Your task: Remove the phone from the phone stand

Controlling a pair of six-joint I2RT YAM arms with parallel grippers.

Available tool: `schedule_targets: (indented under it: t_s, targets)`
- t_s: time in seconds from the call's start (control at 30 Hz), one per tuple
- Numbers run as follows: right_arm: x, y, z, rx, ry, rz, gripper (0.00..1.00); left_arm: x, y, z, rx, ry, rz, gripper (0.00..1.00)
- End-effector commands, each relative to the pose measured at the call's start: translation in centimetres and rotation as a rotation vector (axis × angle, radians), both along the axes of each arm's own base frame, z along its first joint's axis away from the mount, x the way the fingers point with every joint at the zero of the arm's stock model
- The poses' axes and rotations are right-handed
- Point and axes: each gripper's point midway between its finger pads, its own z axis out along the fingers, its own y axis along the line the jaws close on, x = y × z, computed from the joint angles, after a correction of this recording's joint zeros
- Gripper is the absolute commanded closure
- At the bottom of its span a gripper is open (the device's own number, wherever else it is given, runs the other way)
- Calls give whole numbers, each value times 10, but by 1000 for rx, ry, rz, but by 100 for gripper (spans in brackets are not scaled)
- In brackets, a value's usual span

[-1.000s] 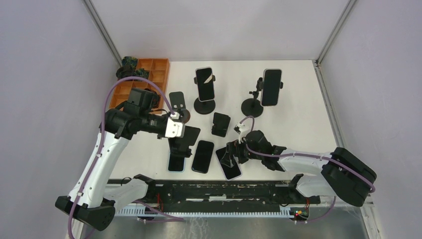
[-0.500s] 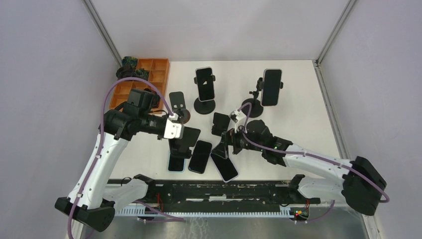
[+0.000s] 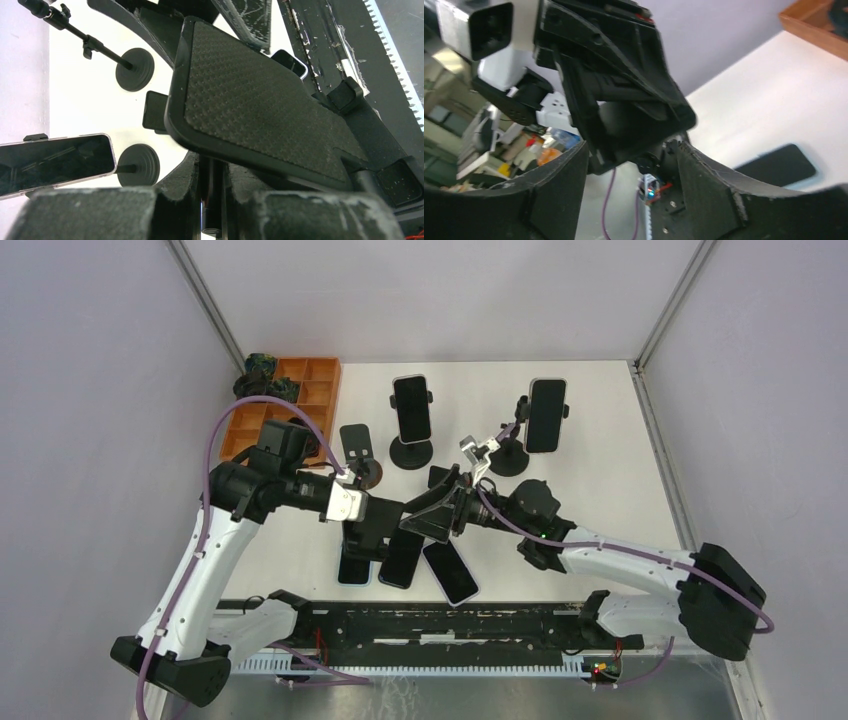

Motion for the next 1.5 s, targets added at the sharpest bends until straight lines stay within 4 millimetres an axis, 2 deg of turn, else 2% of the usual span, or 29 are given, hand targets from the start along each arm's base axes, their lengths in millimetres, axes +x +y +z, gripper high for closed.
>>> schedule_targets:
  t_s: [0.0,0.2,0.27,0.47,0.63,0.7,0.77,0.8,0.87,0.9,0.93,0.97,1.0,1.07,1.33,1.4,1.47]
  targets:
    - [-25,4,53,256,-44,110,33,1,-7,12,-47,-60,-47,98]
    - [-42,21,63,306,-43,205,46,3,-8,10,-44,-57,-49,98]
    - [-46,23,65,316,-43,226,47,5,-8,9,-40,-56,-48,98]
    - [-46,17,54,302,-44,195,45,7,-8,9,-33,-61,-43,98]
    - [-43,21,65,337,-59,187,59,6,-8,7,-36,-55,-48,98]
    - [-42,27,71,347,-69,195,68,6,-9,8,-37,-59,-48,97]
    - [-40,29,76,366,-79,192,82,8,-8,8,-33,-61,-41,89]
    - [-40,28,77,371,-83,191,91,8,-7,8,-28,-60,-35,74]
    - [-39,26,73,359,-95,178,100,11,-5,6,-11,-56,-14,59]
    - [-38,24,68,339,-105,167,100,12,-3,6,-1,-55,-1,52]
    - [-35,20,61,314,-110,149,100,14,-2,5,10,-57,12,29]
    - [-32,12,54,291,-122,124,100,17,1,3,30,-61,32,14]
    - [-27,6,46,258,-137,100,100,19,3,3,42,-66,46,4]
    - [-13,-11,19,154,-154,28,100,23,7,2,62,-62,77,0]
    - [47,-97,-89,-253,-204,-263,100,41,7,11,50,16,217,0]
    - [57,-112,-114,-342,-194,-312,100,45,6,15,36,29,245,0]
    - [63,-121,-131,-374,-177,-339,100,47,6,17,32,36,264,0]
